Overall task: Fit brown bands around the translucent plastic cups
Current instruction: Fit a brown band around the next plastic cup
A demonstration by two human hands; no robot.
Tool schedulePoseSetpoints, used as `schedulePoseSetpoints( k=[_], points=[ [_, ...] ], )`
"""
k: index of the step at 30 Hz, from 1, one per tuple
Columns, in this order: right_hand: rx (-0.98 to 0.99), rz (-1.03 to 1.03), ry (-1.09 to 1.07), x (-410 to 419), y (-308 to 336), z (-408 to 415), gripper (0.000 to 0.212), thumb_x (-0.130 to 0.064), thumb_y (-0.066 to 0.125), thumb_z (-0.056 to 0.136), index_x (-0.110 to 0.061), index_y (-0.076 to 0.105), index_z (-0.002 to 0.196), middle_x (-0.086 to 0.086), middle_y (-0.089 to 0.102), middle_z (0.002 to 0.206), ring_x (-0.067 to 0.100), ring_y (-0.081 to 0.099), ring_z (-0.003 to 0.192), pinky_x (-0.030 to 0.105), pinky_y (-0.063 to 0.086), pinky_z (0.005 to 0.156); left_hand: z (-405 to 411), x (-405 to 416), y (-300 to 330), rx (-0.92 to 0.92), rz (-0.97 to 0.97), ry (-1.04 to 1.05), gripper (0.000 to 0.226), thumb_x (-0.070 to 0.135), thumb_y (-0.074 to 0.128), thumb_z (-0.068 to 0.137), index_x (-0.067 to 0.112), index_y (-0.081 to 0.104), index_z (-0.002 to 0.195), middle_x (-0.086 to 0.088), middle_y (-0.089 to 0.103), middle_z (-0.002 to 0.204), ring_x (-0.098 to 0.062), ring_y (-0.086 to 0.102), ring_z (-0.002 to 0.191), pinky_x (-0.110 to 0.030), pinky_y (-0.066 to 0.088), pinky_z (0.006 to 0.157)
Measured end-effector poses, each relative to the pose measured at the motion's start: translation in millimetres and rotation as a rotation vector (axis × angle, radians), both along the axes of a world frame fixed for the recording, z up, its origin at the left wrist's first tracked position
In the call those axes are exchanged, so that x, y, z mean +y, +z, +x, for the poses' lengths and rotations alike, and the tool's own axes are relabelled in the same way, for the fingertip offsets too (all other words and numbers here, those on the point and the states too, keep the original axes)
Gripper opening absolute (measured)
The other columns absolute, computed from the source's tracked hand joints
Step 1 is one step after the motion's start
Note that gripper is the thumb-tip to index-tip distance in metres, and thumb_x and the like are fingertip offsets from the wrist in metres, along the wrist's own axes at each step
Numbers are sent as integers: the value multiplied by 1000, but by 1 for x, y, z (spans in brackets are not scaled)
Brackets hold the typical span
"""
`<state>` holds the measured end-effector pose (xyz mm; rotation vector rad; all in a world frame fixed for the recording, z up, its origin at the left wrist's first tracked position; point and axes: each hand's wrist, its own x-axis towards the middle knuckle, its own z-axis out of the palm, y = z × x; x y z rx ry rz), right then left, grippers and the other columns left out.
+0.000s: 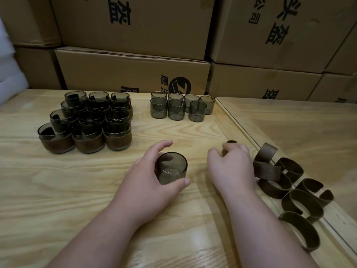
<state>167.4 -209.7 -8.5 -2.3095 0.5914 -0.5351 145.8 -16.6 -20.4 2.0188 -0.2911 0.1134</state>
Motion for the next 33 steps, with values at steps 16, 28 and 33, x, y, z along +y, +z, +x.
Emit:
schedulePoseSetpoints(
  k=[16, 28, 33],
  points=[
    [-503, 102, 416, 33, 5, -14, 16, -40, 67, 88, -26, 61, 83, -10, 63, 83, 10, 61, 85, 11, 43, 70, 1, 0, -3, -48, -86, -24, 93, 64, 82, 54, 70, 36, 133, 30, 49, 120, -7, 55, 86, -28, 53, 81],
    [-494, -9, 664, 36, 16, -26, 20, -31, 69, 72, -22, 59, 86, -9, 53, 78, 12, 54, 80, 21, 43, 71, -5, 2, 5, -127, -339, -96, 59, 53, 60, 81, 47, 53, 138, 25, 66, 130, -2, 60, 123, -22, 50, 100],
    [-511, -6, 703, 34, 15, -27, 40, -29, 75, 73, -25, 56, 107, -8, 51, 106, 6, 55, 101, 12, 46, 82, -5, 1, 7, -185, -329, 13, 49, 52, 65, 74, 47, 64, 123, 31, 70, 116, 1, 65, 111, -30, 49, 97]
  ],
)
